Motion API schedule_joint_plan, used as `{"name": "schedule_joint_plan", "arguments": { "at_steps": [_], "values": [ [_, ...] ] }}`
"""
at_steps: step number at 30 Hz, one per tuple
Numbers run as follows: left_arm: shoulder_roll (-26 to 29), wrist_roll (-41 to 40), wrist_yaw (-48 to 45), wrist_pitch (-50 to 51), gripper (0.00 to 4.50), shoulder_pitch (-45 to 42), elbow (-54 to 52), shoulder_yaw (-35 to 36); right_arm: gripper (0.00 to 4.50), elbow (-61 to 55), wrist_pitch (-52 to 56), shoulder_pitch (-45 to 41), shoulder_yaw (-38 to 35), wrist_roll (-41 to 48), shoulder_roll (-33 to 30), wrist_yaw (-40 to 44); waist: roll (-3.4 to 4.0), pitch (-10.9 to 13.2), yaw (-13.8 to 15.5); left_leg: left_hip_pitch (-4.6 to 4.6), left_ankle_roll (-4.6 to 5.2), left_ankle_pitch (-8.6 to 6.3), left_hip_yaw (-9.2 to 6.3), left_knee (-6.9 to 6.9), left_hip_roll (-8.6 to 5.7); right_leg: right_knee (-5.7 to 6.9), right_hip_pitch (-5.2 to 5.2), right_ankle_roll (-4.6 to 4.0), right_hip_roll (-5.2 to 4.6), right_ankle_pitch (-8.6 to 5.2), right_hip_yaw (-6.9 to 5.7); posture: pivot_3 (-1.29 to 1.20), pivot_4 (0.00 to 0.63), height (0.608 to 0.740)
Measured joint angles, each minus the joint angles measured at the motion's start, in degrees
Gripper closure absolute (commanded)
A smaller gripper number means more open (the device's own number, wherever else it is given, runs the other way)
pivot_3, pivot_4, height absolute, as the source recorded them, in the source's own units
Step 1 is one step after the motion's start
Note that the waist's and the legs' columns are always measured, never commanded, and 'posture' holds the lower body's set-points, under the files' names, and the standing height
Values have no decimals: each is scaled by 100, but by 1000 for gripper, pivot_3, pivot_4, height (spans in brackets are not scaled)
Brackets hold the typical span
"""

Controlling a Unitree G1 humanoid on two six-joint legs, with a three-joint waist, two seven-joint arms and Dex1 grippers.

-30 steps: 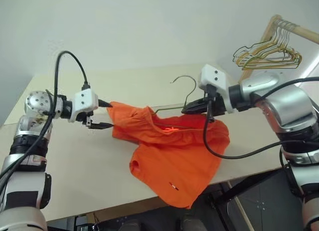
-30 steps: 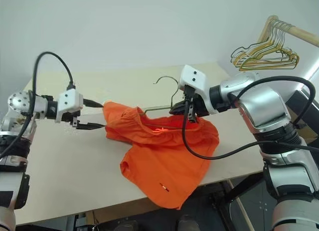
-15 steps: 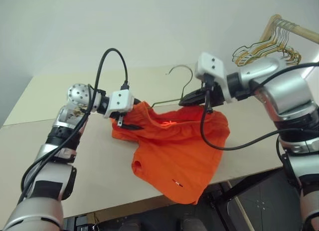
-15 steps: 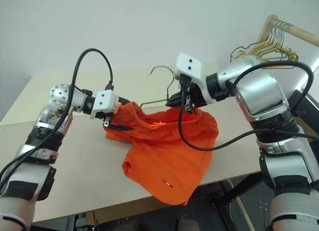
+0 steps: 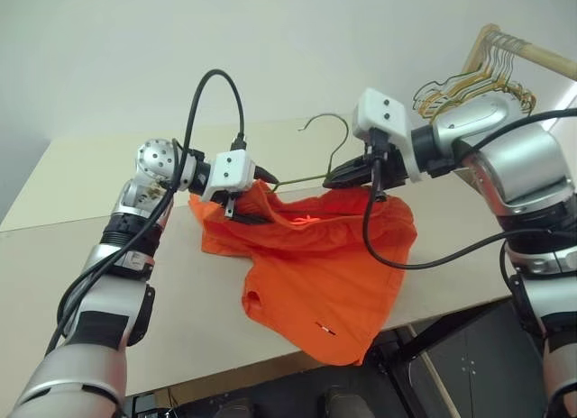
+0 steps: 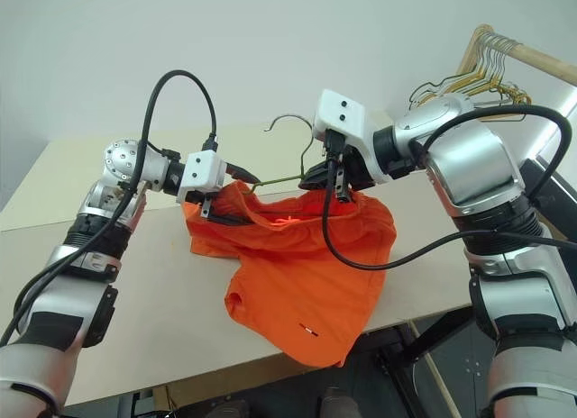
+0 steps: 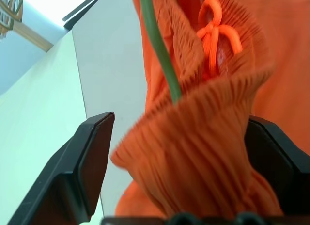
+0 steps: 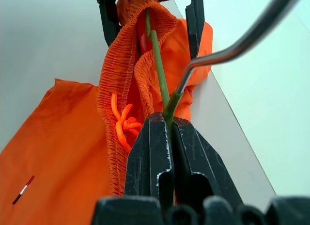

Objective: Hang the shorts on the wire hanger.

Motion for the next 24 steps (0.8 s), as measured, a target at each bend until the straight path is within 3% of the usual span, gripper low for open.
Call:
{"name": "schedule_joint_plan", "arguments": {
  "at_steps": [7, 14, 17, 24],
  "values": [
    [-22, -57, -367, -100, 356, 2, -35, -17, 4500, 99, -55, 98, 183, -197, 99, -3, 0, 0, 2, 0, 0, 0, -1, 0, 1, 0, 0, 0, 0, 0, 0, -58, 0, 740],
    [428, 366, -378, -51, 356, 31, -52, -209, 4500, 98, -55, 168, 184, -220, 97, 4, 0, 0, 2, 0, 0, 0, 0, 0, 0, 2, -1, 0, 0, 0, 1, -51, 0, 740],
    [445, 508, -285, 48, 925, 95, -52, -265, 4500, 101, -55, 167, 184, -220, 111, 4, 0, 0, 24, -1, 0, 0, -2, 0, 0, 1, -1, 0, 0, 0, 0, -50, 0, 740],
    [256, 504, -233, 428, 3251, 130, -125, -313, 4500, 223, -22, 131, 184, -218, 221, 3, 1, 1, 6, -2, 0, 0, -1, 0, 0, 2, -4, 1, 0, 0, 0, -61, 0, 740]
  ]
}}
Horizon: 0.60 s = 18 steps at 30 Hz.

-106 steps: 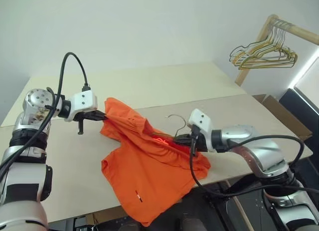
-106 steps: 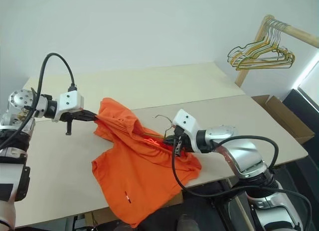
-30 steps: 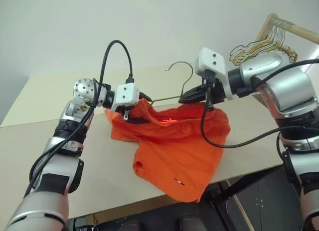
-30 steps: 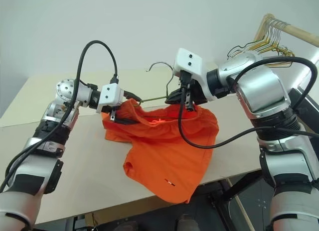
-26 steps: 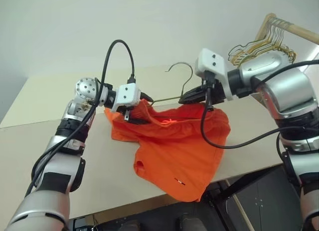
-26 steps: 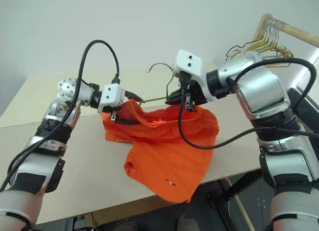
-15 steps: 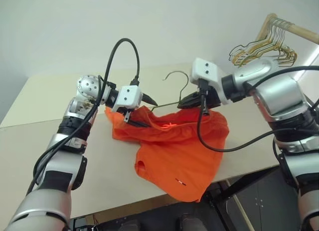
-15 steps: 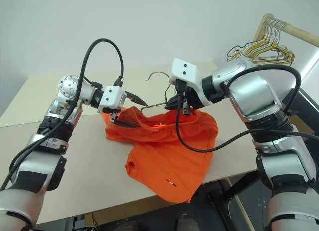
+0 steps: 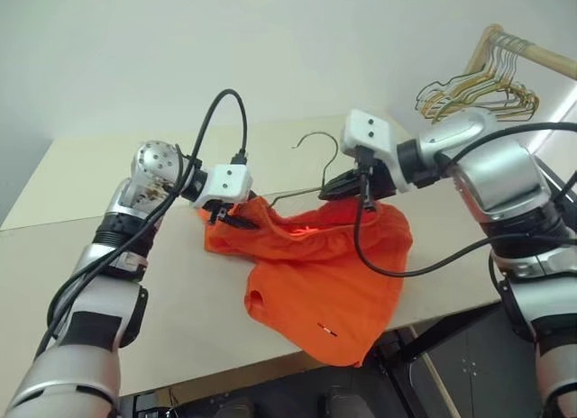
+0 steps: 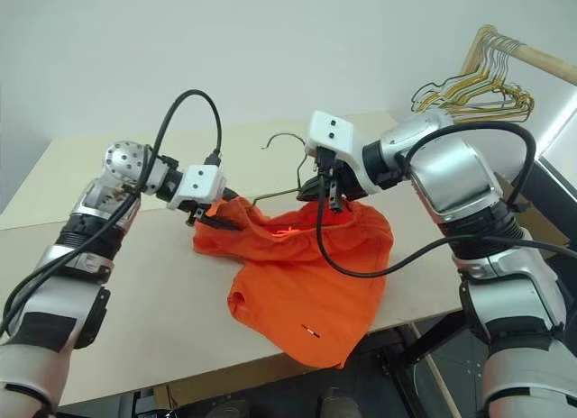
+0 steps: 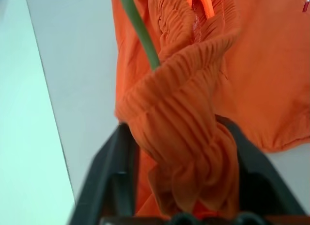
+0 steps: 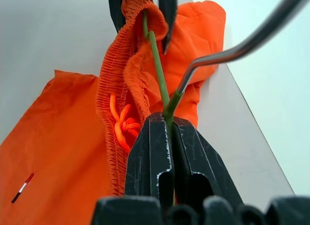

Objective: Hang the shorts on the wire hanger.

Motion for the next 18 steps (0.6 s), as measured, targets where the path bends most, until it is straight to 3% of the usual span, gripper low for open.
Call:
{"name": "schedule_joint_plan", "arguments": {
  "at_steps": [3, 5, 13, 18],
  "values": [
    [14, 0, 30, 100, 4162, 4, -21, 9, 4500, -12, 23, -23, 0, 28, 10, 65, 0, 0, -5, 1, 0, 0, 0, 0, 1, 0, 0, 0, 1, 0, 0, -67, 0, 740],
    [54, -2, 78, 187, 4418, 4, -10, 77, 4500, -21, 47, -22, 4, 73, 44, 133, 0, 0, -11, 1, 0, 0, 0, 0, 0, 0, 0, 0, 0, 0, 1, -68, 0, 740],
    [63, -5, 107, 185, 4479, 4, 4, 113, 4500, -16, 146, -57, 4, 118, 61, 133, 0, 0, -3, 0, 0, 0, 0, 0, -1, 0, 0, 0, -1, 0, 1, -74, 0, 740],
    [24, -35, 148, 206, 4479, 5, 3, 128, 2960, -55, 14, 5, 2, 90, 5, 110, 0, 0, -5, 0, 0, 0, 0, 0, -1, 0, 0, 0, -1, 0, 1, -80, 0, 740]
  ]
}}
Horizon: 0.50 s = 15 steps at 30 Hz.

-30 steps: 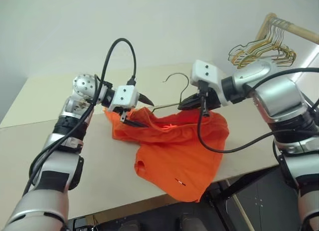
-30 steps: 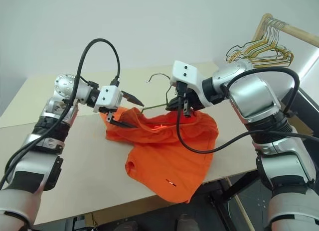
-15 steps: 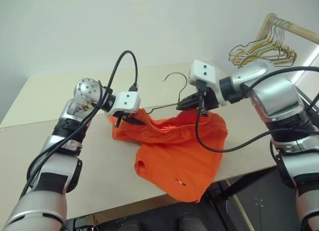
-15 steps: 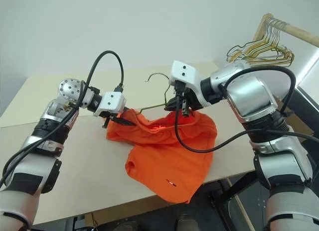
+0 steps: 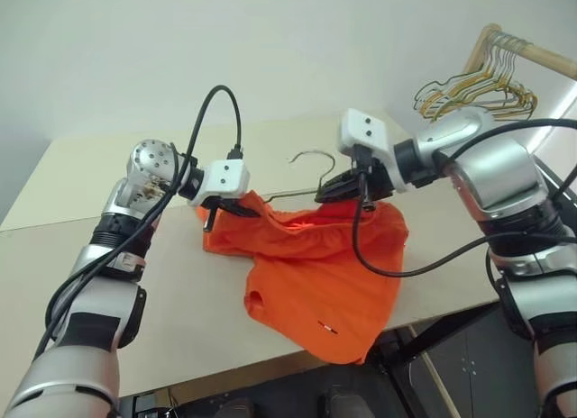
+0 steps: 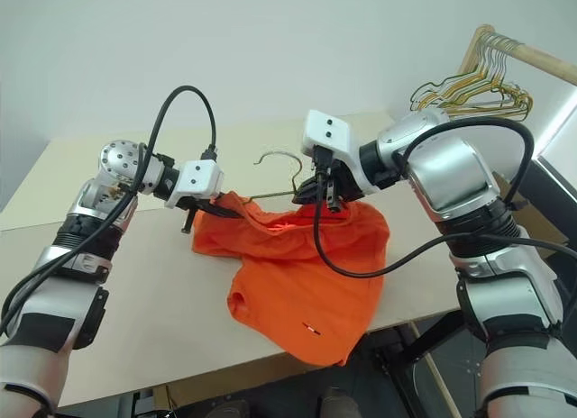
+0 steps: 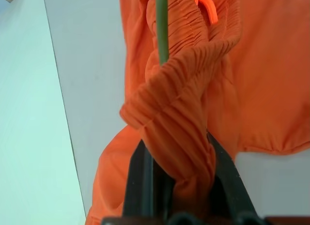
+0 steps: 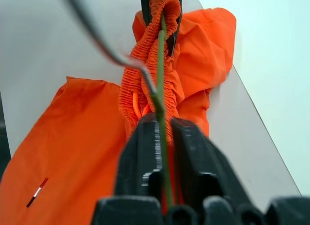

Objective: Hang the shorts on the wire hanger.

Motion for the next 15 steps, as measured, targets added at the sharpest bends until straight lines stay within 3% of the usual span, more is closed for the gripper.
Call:
{"name": "schedule_joint_plan", "arguments": {
  "at_steps": [8, 15],
  "values": [
    [-40, -256, -105, 411, 4479, 164, -172, -1, 68, -230, 307, 283, -424, 53, -458, -286, 0, 0, -5, -1, 0, 0, 0, 0, 1, -2, 0, 0, -1, 0, 0, -110, 0, 740],
    [-1, -322, -135, 597, 4479, 245, -185, 0, 26, -960, 658, 894, -1267, 483, -1299, -298, 1, 1, 7, -2, 5, -3, -1, 0, 1, -7, -1, 0, -3, 0, 2, -123, 0, 740]
  ]
}}
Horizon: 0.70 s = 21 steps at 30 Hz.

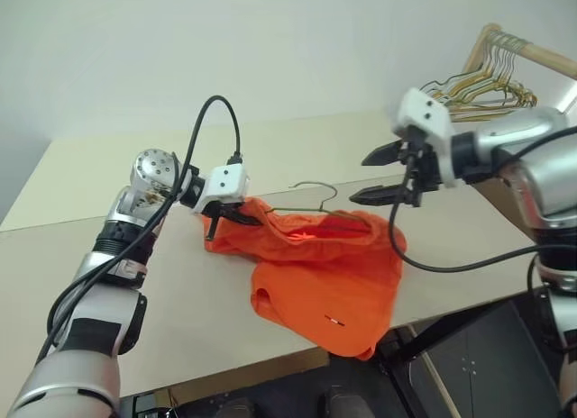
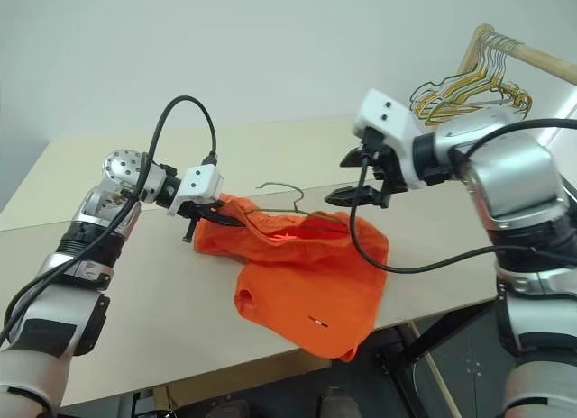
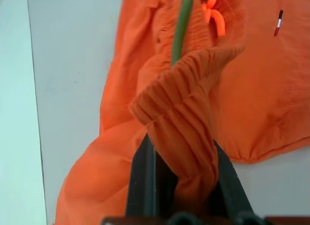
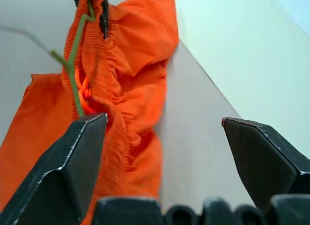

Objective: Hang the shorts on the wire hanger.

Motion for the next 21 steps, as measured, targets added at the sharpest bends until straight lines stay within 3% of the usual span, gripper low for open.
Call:
{"name": "schedule_joint_plan", "arguments": {
  "at_steps": [8, 11, 21],
  "values": [
    [-26, -34, 101, 136, 4479, -6, 31, 3, 26, -1078, -499, 1047, -198, -17, -1035, 133, 0, 0, -12, 10, 5, -3, 4, 1, 0, -11, 0, 5, -2, -4, 12, -118, 0, 740],
    [-27, -37, 123, 148, 4479, -6, 31, 3, 26, -1373, -711, 1310, 98, -387, -1139, -46, 1, -1, -18, 16, 5, -3, 10, 3, -1, -6, 0, 5, -3, -4, 21, -112, 0, 740],
    [26, -94, 144, 180, 4479, 10, -71, 19, 26, -589, -953, 1013, 1376, -1638, -362, -602, 1, 0, -8, 13, 4, -2, 12, 6, -6, -6, -3, 5, -2, -4, 23, -88, 0, 740]
  ]
}}
